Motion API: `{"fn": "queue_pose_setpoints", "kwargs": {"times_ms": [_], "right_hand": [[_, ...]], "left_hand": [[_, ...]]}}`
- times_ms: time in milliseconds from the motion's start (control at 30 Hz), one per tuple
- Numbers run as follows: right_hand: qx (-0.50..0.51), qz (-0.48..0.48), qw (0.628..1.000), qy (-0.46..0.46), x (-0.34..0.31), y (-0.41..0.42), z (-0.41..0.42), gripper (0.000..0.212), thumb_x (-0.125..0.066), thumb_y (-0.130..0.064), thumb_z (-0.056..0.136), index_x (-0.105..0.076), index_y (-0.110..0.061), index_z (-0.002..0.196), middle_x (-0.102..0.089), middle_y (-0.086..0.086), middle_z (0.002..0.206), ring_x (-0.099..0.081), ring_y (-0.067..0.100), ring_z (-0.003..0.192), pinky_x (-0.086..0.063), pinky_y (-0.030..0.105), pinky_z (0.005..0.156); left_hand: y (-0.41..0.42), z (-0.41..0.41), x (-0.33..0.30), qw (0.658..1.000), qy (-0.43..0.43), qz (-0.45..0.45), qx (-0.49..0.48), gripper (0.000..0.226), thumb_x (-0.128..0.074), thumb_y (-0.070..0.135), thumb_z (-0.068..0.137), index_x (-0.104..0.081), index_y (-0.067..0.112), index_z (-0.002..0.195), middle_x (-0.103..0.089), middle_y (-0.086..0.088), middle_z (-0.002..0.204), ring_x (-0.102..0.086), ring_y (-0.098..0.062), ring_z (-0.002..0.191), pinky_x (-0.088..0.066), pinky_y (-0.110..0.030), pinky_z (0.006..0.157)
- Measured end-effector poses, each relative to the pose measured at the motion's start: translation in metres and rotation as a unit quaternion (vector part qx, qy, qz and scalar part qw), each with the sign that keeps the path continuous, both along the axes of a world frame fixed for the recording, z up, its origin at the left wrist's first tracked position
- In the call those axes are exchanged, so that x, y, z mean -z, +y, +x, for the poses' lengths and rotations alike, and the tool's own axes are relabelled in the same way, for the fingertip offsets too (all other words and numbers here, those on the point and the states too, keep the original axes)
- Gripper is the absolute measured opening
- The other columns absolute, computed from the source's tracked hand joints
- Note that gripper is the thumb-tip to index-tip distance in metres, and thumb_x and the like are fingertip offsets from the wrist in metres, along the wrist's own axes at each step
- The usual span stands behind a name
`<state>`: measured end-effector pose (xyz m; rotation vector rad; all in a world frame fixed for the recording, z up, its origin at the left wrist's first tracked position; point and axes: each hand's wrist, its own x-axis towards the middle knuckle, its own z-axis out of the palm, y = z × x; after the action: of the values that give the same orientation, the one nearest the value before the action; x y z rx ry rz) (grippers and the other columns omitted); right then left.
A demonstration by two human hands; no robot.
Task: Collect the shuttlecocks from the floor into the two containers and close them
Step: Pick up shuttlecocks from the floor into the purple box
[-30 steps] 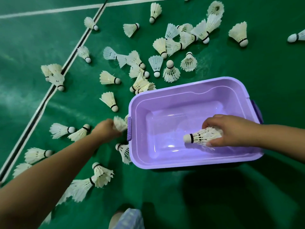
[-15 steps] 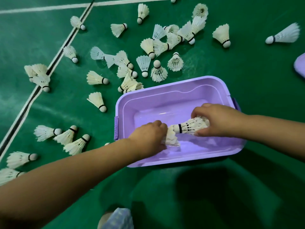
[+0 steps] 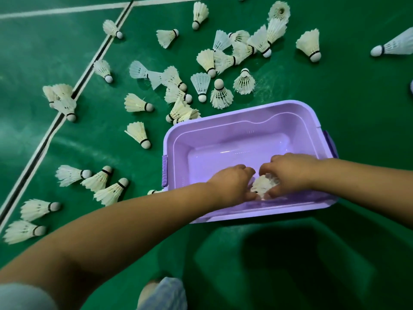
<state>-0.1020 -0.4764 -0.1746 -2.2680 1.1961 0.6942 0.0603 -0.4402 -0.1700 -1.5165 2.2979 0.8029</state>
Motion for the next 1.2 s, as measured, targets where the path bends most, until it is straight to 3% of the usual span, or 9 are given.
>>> {"fn": "queue_pose_setpoints", "kwargs": {"times_ms": [100,233,300,400,567,700,767,933,1200], "right_hand": [[0.002,-0.005,1.000,-0.008,0.005,-0.003,-0.002,0.060,-0.062,-0.063,0.073,-0.045,-0.039,0.126,-0.050,-0.002,0.119,-0.053,0.025,0.111,-0.039,0.031,0.075],[0.025,-0.015,0.999,-0.028,0.008,-0.002,-0.008,0.057,-0.058,-0.064,0.075,-0.043,-0.043,0.125,-0.049,-0.005,0.119,-0.051,0.023,0.112,-0.045,0.033,0.084],[0.031,-0.006,0.999,-0.031,0.009,-0.002,-0.006,0.056,-0.058,-0.064,0.076,-0.042,-0.043,0.126,-0.048,-0.005,0.119,-0.051,0.022,0.112,-0.046,0.034,0.087],[0.037,0.001,0.999,-0.036,0.013,-0.002,-0.004,0.057,-0.058,-0.064,0.075,-0.042,-0.044,0.126,-0.048,-0.006,0.119,-0.051,0.021,0.112,-0.046,0.037,0.090],[0.039,0.001,0.998,-0.046,0.013,-0.001,-0.004,0.056,-0.058,-0.064,0.075,-0.043,-0.043,0.125,-0.049,-0.006,0.119,-0.053,0.020,0.110,-0.045,0.033,0.088],[0.060,-0.004,0.994,-0.088,0.009,-0.006,-0.009,0.058,-0.062,-0.064,0.072,-0.047,-0.040,0.123,-0.051,-0.004,0.113,-0.055,0.021,0.104,-0.046,0.034,0.087],[0.078,-0.006,0.991,-0.110,0.006,-0.009,-0.012,0.059,-0.063,-0.064,0.071,-0.049,-0.038,0.122,-0.052,-0.003,0.109,-0.056,0.022,0.101,-0.046,0.034,0.087],[0.094,-0.017,0.985,-0.145,-0.001,-0.011,-0.014,0.058,-0.066,-0.060,0.070,-0.052,-0.035,0.120,-0.049,-0.003,0.100,-0.057,0.023,0.095,-0.047,0.035,0.083],[0.074,-0.023,0.989,-0.123,-0.003,-0.002,-0.012,0.059,-0.063,-0.062,0.072,-0.047,-0.038,0.123,-0.051,-0.003,0.111,-0.054,0.021,0.100,-0.044,0.030,0.080]], "left_hand": [[-0.011,0.051,-0.040,0.969,0.113,-0.202,-0.084,0.033,-0.057,0.031,0.090,-0.063,0.007,0.112,-0.064,-0.009,0.101,-0.060,-0.023,0.086,-0.050,-0.032,0.073],[-0.003,0.142,-0.052,0.807,0.192,-0.330,-0.450,0.011,-0.049,0.009,0.088,-0.057,0.016,0.092,-0.059,-0.003,0.081,-0.056,-0.024,0.076,-0.040,-0.027,0.067],[0.011,0.175,-0.025,0.852,0.078,-0.232,-0.462,0.025,-0.050,0.001,0.081,-0.057,0.008,0.104,-0.061,-0.011,0.100,-0.058,-0.030,0.096,-0.040,-0.027,0.079],[0.043,0.198,0.013,0.978,-0.130,-0.013,-0.160,0.069,-0.057,0.006,0.072,-0.038,0.006,0.139,-0.040,-0.015,0.142,-0.039,-0.032,0.129,-0.033,-0.035,0.106],[0.051,0.201,0.035,0.987,-0.080,-0.033,-0.134,0.048,-0.066,0.025,0.077,-0.056,0.013,0.122,-0.060,-0.009,0.115,-0.057,-0.030,0.104,-0.047,-0.035,0.086],[0.020,0.214,-0.004,0.807,0.058,-0.235,-0.538,0.032,-0.070,0.028,0.080,-0.055,0.012,0.103,-0.064,-0.008,0.100,-0.062,-0.026,0.091,-0.044,-0.030,0.075],[0.010,0.210,-0.032,0.755,0.102,-0.310,-0.568,0.040,-0.069,0.035,0.078,-0.051,0.013,0.107,-0.063,-0.011,0.108,-0.061,-0.029,0.097,-0.048,-0.034,0.082],[0.015,0.112,-0.051,0.963,0.034,-0.242,-0.113,0.041,-0.075,0.034,0.074,-0.058,0.007,0.101,-0.062,-0.010,0.095,-0.058,-0.026,0.086,-0.043,-0.031,0.073],[-0.002,0.032,-0.016,0.982,-0.089,-0.140,0.087,0.043,-0.061,0.036,0.085,-0.050,0.008,0.116,-0.057,-0.013,0.117,-0.053,-0.032,0.107,-0.040,-0.036,0.083]]}}
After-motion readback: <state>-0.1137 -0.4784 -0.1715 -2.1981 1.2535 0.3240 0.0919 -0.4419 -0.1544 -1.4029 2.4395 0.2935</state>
